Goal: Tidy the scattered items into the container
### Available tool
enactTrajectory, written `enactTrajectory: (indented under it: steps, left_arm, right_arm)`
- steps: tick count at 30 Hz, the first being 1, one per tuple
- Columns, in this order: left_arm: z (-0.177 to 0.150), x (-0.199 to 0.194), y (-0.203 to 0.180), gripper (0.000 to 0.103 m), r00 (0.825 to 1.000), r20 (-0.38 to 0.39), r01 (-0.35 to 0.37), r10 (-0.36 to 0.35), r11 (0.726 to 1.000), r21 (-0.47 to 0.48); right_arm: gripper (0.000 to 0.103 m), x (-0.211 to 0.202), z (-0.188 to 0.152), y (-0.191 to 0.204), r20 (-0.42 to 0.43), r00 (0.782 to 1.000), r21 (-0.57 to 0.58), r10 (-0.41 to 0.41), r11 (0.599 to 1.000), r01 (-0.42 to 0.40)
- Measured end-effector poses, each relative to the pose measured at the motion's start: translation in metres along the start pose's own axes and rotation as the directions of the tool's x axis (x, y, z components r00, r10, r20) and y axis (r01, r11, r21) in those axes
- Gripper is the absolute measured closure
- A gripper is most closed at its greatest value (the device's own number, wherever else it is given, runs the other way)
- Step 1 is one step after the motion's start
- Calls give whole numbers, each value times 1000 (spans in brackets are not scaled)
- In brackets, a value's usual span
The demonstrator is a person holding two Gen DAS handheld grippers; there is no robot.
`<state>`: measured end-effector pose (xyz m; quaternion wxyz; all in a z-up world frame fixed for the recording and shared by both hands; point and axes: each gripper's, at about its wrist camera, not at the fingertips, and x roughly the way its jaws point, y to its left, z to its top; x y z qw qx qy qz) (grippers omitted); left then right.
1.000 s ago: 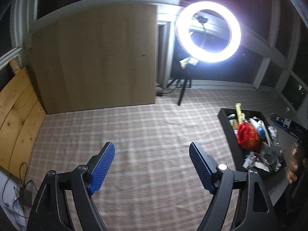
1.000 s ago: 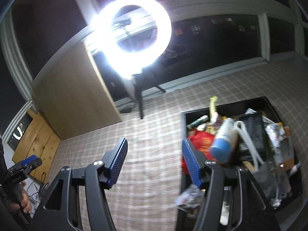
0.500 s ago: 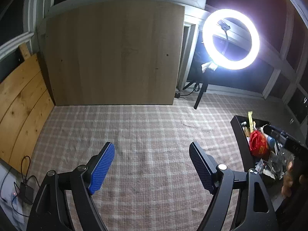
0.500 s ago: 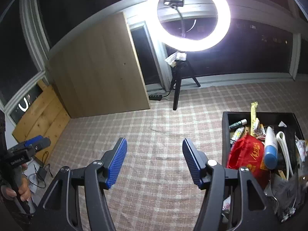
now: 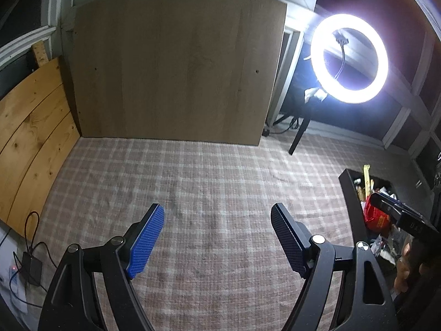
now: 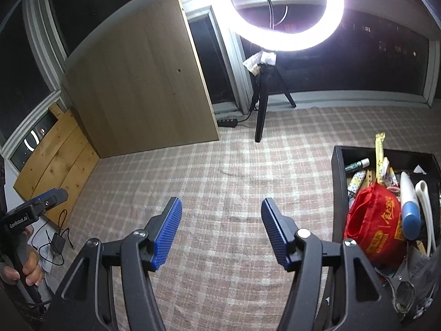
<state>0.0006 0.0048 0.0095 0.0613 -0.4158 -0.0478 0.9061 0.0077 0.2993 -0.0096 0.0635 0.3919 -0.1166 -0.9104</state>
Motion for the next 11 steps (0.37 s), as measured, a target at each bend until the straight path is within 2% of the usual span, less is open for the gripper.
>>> enactTrajectory:
  steps: [7,11]
  left_arm:
    - [-1,15,-5,24,999,-40,20,-20,1000,-4]
    - [0,13,-4,24,998,-4,60,-60,998,-17]
  right_arm:
    - [44,6,-6,-1,-24,1000,9,-8,1000,8]
    - [44,9,-7,0,-32,999,11,-10,1000,11]
